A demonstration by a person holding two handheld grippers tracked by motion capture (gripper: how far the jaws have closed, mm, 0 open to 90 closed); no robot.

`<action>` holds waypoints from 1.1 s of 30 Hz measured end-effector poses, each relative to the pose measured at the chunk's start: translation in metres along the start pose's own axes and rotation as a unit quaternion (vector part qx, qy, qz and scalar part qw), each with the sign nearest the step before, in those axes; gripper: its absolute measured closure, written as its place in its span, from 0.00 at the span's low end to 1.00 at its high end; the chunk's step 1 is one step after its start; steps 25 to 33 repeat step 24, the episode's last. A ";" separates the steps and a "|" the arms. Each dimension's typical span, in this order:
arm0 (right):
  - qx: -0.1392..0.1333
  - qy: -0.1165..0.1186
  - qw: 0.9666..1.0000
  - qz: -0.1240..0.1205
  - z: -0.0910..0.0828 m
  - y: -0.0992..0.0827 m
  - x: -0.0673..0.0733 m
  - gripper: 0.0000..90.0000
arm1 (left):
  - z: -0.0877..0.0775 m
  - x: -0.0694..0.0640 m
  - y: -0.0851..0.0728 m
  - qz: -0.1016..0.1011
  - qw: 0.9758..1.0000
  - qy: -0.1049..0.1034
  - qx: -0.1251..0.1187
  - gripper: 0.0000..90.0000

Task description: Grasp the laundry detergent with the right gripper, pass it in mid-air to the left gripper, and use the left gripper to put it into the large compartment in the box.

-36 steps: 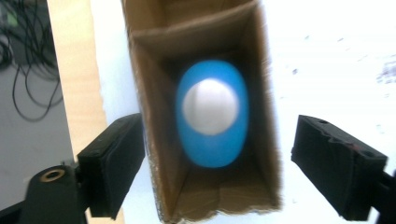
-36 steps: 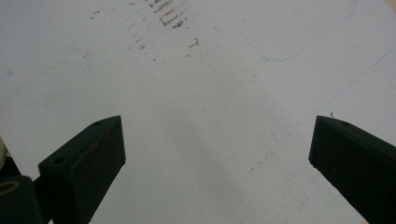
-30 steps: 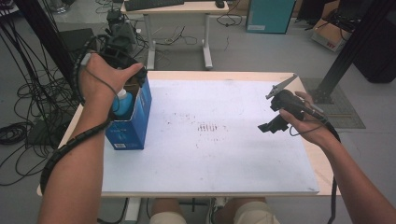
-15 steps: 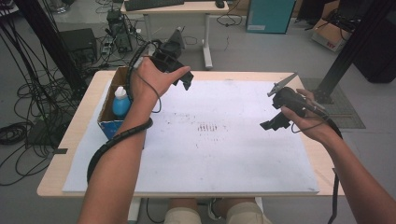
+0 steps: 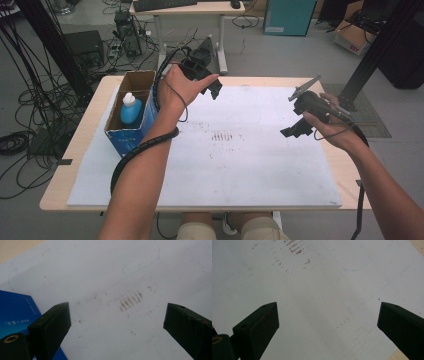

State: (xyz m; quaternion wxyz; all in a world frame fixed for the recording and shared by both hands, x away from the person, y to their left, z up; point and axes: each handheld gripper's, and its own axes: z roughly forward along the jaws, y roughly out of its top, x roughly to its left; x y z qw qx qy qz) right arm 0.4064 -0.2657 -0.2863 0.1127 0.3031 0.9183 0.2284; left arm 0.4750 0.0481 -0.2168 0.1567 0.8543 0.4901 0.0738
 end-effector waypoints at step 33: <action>0.006 -0.001 1.000 -0.009 -0.002 -0.001 0.007 0.04 | 0.000 -0.007 -0.010 0.010 1.000 -0.002 -0.014 0.08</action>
